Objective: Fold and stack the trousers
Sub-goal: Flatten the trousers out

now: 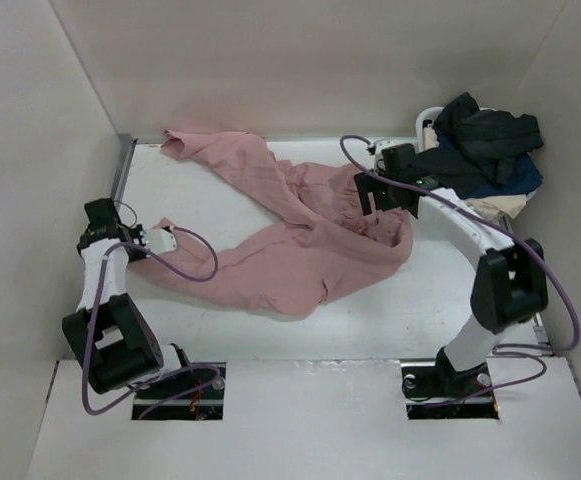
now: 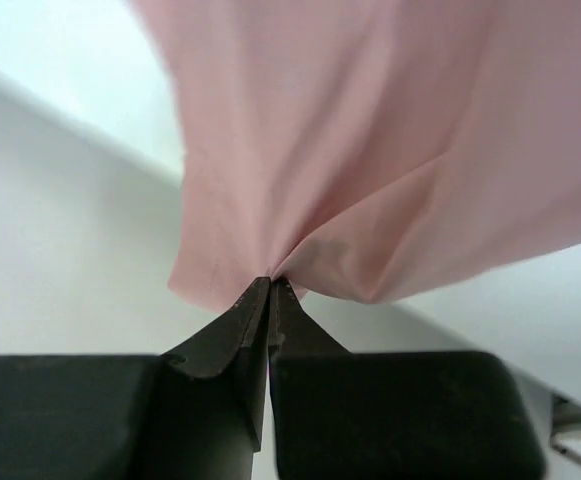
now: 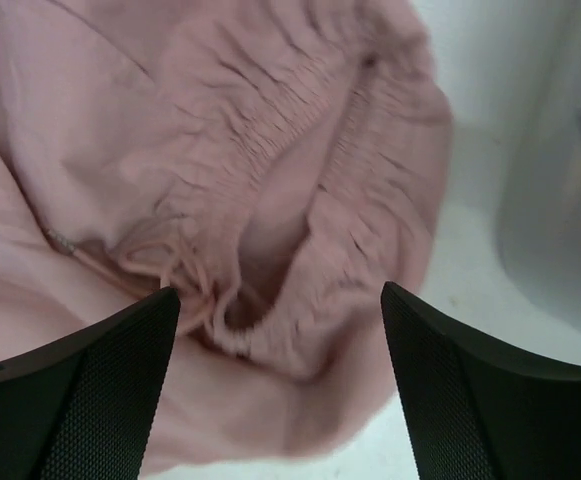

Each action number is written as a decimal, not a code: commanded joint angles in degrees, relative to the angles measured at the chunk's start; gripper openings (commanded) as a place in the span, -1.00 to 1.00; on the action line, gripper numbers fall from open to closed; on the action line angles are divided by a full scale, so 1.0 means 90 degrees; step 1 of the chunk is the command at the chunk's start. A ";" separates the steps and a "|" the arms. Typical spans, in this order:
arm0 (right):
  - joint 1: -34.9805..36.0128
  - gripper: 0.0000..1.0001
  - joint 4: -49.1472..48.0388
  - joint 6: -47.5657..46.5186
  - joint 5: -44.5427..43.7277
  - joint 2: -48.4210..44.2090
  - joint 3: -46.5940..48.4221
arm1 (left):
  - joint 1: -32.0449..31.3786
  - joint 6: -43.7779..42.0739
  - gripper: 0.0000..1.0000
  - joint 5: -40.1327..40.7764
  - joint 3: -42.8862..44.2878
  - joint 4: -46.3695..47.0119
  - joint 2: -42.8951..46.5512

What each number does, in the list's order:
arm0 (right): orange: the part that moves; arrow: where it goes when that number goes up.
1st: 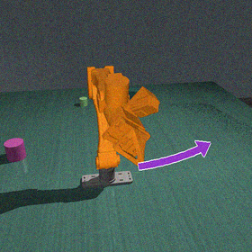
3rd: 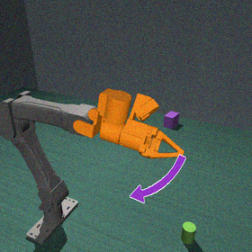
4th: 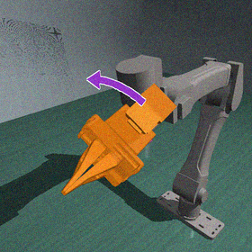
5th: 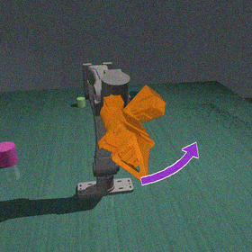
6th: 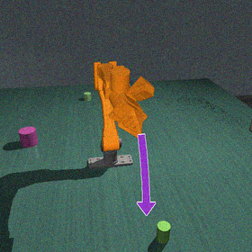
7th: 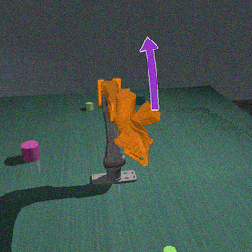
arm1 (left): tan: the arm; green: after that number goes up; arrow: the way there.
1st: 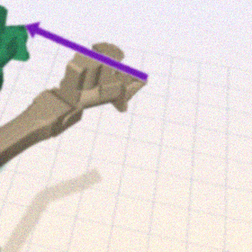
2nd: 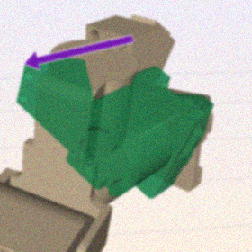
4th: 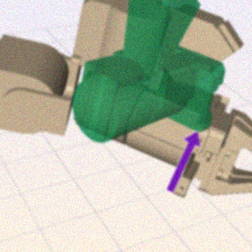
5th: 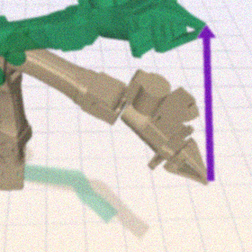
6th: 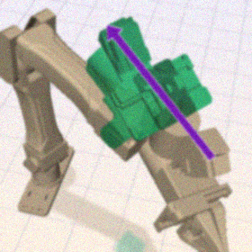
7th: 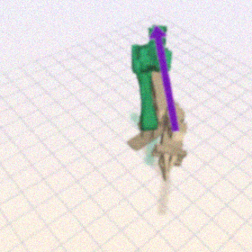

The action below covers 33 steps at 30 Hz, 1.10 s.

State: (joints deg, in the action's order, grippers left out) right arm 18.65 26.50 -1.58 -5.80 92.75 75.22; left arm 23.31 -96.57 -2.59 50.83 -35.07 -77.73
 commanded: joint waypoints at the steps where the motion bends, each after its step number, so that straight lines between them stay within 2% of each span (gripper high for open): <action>1: 0.0080 0.77 0.0228 -0.0381 0.0545 0.0573 0.0411 | 0.0130 0.0398 -1.00 -0.0259 0.0456 -0.0829 0.0492; 5: 0.0109 0.75 0.0473 -0.0351 0.1152 0.0398 0.0315 | 0.0120 0.0574 -1.00 -0.0220 0.0329 -0.0928 0.0707; 8: 0.0158 0.47 0.0483 -0.0371 0.1055 0.0281 0.0012 | 0.0101 0.0681 -0.99 -0.0171 0.0202 -0.0889 0.0776; 10: 0.0168 0.36 0.0522 -0.0342 0.1172 0.0290 -0.0008 | 0.0091 0.0750 -0.99 -0.0152 0.0221 -0.0869 0.0766; 12: 0.0168 0.35 0.0765 -0.0312 0.1260 0.0378 0.0050 | 0.0139 0.0837 -0.99 -0.0152 0.0338 -0.0859 0.0688; 15: 0.0334 0.45 0.1001 -0.0292 0.1309 0.0524 -0.0047 | 0.0247 0.1033 -0.99 -0.0132 0.0572 -0.0918 0.0532; 19: 0.0403 0.34 0.1098 -0.0381 0.1133 0.0933 0.0167 | 0.0257 0.1131 -0.99 -0.0132 0.0632 -0.0947 0.0541; 22: 0.0403 0.11 0.1225 -0.0342 0.1162 0.1227 0.0333 | 0.0266 0.1189 -0.99 -0.0132 0.0680 -0.0967 0.0532; 26: 0.0471 -0.72 0.1489 -0.0283 0.1046 0.1238 0.0343 | 0.0519 0.1521 -1.00 -0.0103 0.1119 -0.0976 0.0356; 28: 0.0403 -0.99 0.1547 -0.0137 0.0987 0.1024 0.0285 | 0.0763 0.1755 -1.00 -0.0161 0.1470 -0.0976 0.0268; 33: -0.0202 -1.00 0.1655 0.0224 0.0967 -0.0653 0.0021 | 0.1233 0.2136 -1.00 -0.0259 0.2660 -0.1726 0.0180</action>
State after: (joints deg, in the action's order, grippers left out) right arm 20.25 39.77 -2.04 3.77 98.52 75.11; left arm 32.51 -80.29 -3.51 67.57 -46.63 -76.86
